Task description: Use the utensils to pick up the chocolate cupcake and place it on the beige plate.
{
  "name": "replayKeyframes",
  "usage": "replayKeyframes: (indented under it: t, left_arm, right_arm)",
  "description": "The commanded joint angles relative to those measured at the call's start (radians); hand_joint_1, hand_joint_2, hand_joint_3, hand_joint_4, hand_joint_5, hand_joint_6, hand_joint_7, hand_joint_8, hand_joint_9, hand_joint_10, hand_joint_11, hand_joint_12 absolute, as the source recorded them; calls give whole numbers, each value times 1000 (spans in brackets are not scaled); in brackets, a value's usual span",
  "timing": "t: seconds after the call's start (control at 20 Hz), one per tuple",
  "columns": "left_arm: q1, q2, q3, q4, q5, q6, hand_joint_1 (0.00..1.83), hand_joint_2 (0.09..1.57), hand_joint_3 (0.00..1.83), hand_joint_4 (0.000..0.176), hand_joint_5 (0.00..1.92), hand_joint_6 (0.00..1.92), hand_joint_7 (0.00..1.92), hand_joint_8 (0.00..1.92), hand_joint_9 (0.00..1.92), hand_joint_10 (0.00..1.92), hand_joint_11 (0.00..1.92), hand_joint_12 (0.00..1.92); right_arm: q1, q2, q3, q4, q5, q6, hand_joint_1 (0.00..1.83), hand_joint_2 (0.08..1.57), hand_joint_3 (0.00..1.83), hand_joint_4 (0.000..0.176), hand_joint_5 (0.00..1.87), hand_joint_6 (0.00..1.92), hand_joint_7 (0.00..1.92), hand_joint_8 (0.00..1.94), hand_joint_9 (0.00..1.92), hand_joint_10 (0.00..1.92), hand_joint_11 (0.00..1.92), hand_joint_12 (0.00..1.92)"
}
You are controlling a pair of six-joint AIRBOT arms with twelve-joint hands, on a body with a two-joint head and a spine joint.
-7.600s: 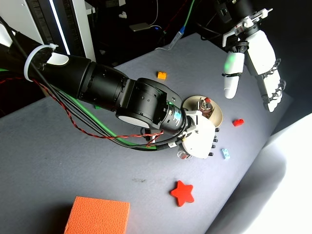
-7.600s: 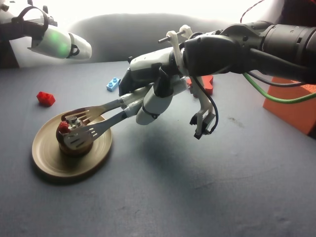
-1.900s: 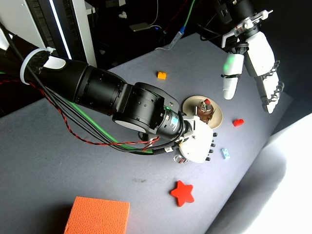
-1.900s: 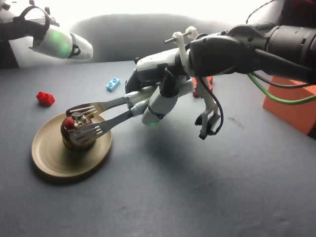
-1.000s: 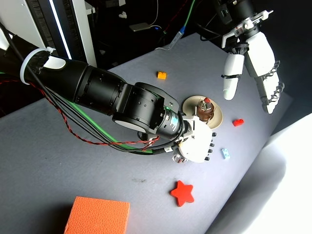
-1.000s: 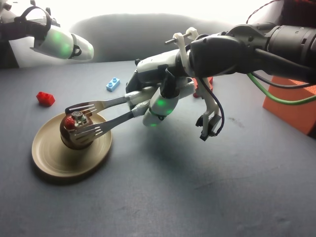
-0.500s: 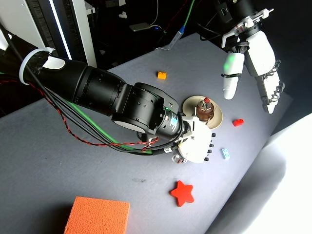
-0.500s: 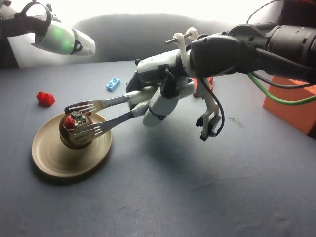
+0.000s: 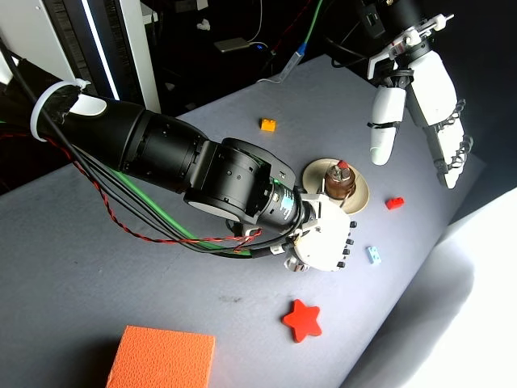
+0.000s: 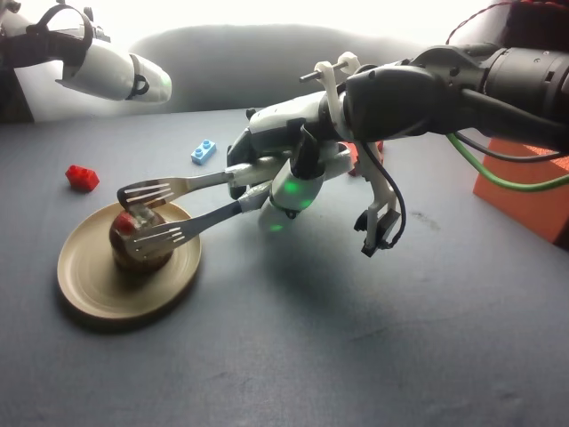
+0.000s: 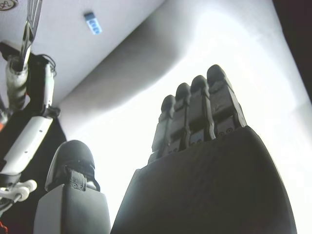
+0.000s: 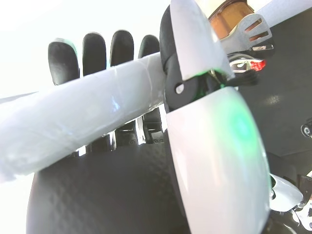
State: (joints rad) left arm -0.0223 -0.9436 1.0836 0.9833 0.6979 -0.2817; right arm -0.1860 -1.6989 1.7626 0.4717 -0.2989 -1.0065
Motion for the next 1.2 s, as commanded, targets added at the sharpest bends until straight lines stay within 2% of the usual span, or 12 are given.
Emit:
replayKeyframes:
  t: [0.0,0.55,0.6,0.65,0.7,0.85,0.9,0.95,1.0,1.05,1.1,1.15]
  left_arm:
    - [-14,8,2,58,-26,0,152,1142,0,0,29,1,36,0,32,0,0,80]
    - [-13,8,6,57,-26,0,167,1131,0,0,74,0,86,1,60,0,0,83]
    - [-13,8,7,57,-26,0,160,1133,1,0,76,1,90,2,64,1,0,88]
    - [-14,8,6,56,-26,0,144,1140,2,0,65,1,79,2,47,2,0,40]
    - [-14,8,6,56,-26,0,129,1145,4,0,53,1,64,1,34,1,0,7]
    - [-14,8,8,56,-26,0,178,1132,0,0,82,10,78,5,46,5,13,7]
    - [-14,8,8,56,-26,0,166,1133,0,0,71,4,64,1,33,0,2,1]
    - [-14,8,7,55,-26,0,154,1136,0,0,66,1,56,0,23,0,0,0]
    - [-14,8,6,55,-26,0,160,1134,0,0,70,3,79,9,38,6,8,4]
    - [-14,8,6,55,-26,0,162,1136,0,0,67,1,81,9,36,5,7,3]
    - [-14,8,6,55,-26,0,183,1133,0,0,80,6,92,11,48,9,18,9]
    - [-14,8,6,55,-26,0,176,1133,0,0,73,2,77,4,41,4,12,7]
  right_arm:
    - [4,7,1,25,80,10,1109,1156,0,0,546,785,518,1048,429,1282,415,1728]
    - [12,15,1,25,78,10,1113,1179,1,0,485,892,464,1161,408,1402,441,1762]
    - [14,17,1,25,83,10,1065,1269,8,0,606,1364,435,1217,390,1455,434,1807]
    - [16,19,1,25,90,10,1094,1211,0,0,443,1160,411,1226,362,1434,403,1801]
    - [22,22,1,25,94,10,1113,1188,0,0,442,1031,407,1218,339,1432,347,1807]
    - [36,31,1,26,89,10,1114,1192,0,0,436,948,425,1196,343,1438,327,1810]
    - [40,36,1,26,87,10,1071,1263,5,0,611,1353,442,1182,356,1439,330,1804]
    - [44,41,0,27,86,10,1112,1215,0,0,449,1087,420,1218,342,1458,320,1798]
    - [48,46,0,27,84,10,1072,1268,1,0,615,1379,461,1216,402,1427,383,1766]
    - [52,51,-1,28,78,10,1062,1280,3,0,646,1443,475,1215,427,1423,413,1772]
    - [57,62,-10,30,72,10,1114,1293,2,0,606,1443,662,1482,448,1448,451,1804]
    - [61,74,-24,30,72,10,1057,1306,1,0,613,1500,486,1306,424,1423,445,1766]
